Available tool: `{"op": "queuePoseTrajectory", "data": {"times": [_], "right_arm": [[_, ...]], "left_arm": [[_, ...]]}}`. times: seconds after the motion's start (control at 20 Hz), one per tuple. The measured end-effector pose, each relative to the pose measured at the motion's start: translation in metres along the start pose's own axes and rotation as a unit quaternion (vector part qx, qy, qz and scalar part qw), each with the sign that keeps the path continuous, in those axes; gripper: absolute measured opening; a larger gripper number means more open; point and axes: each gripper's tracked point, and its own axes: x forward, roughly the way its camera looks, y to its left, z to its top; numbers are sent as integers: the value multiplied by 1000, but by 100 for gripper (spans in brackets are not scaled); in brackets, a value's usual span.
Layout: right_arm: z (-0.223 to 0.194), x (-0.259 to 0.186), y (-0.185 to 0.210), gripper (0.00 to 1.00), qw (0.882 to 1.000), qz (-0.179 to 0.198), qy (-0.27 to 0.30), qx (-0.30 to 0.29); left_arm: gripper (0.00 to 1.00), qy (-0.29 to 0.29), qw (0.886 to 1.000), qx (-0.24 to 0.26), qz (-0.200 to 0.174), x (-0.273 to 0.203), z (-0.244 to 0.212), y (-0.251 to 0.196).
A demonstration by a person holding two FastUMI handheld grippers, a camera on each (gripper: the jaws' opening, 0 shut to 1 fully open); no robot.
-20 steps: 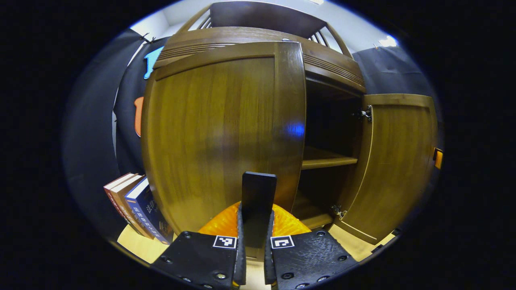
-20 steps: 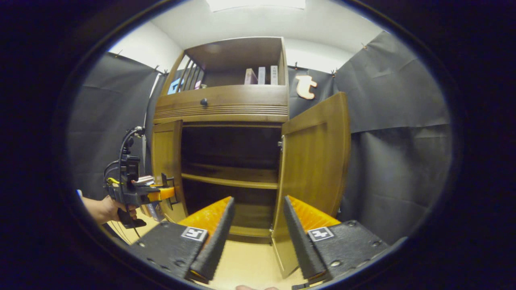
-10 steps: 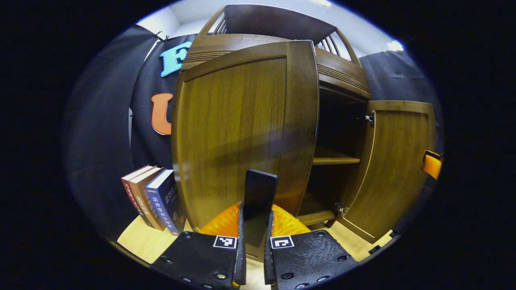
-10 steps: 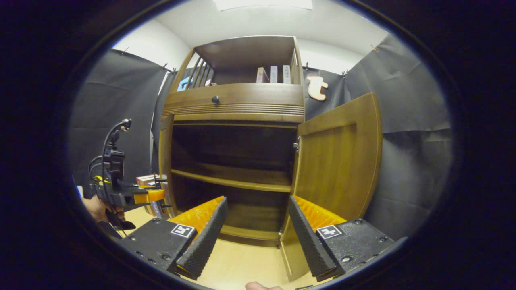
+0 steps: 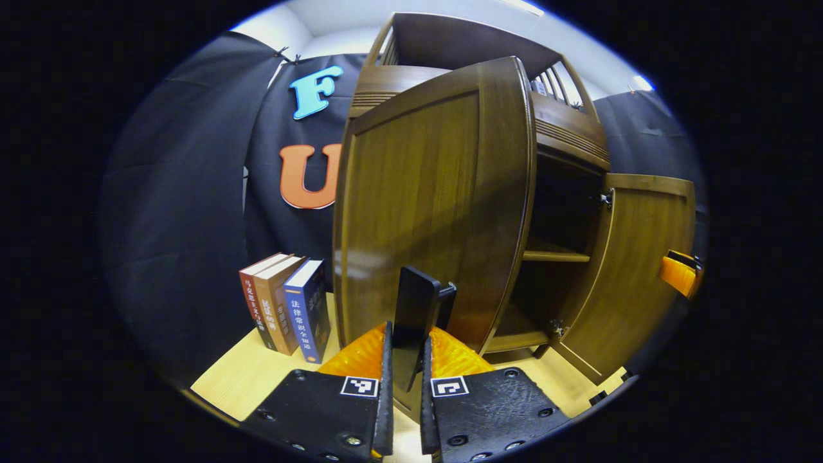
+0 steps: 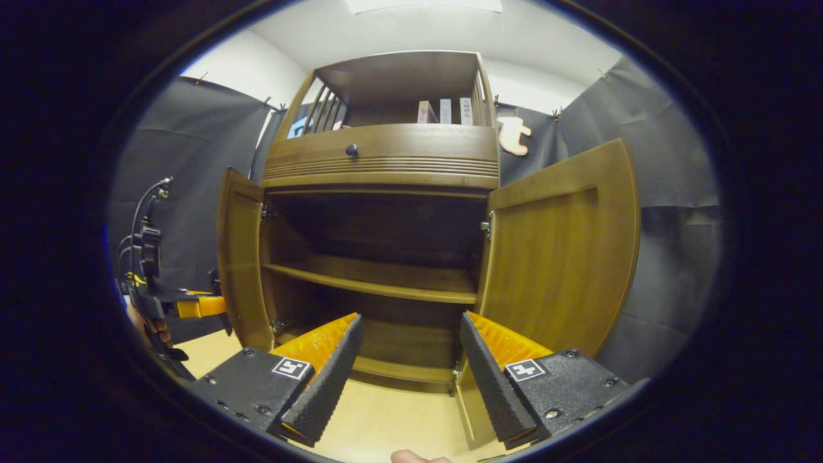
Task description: Open the right door of the double-door shoe cabinet with the right hand, and open the left door with the left hand.
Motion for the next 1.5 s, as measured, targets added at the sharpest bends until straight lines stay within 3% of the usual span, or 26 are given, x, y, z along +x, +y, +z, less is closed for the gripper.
{"op": "queuePoseTrajectory", "data": {"times": [0.55,0.65,1.05,1.45,1.5], "right_arm": [[4,21,33,95,1000,19,12,-9],[7,23,39,95,1000,23,12,-10],[12,28,57,96,999,32,12,-13],[22,31,49,95,999,28,14,-14],[21,31,47,100,1000,23,16,-14]], "left_arm": [[15,-2,999,-13,42,-24,3,62],[10,-6,998,-10,53,-28,6,76],[9,-7,998,-2,62,-40,8,107],[9,-20,994,11,105,-63,16,143],[9,-25,993,16,115,-68,19,150]]}}
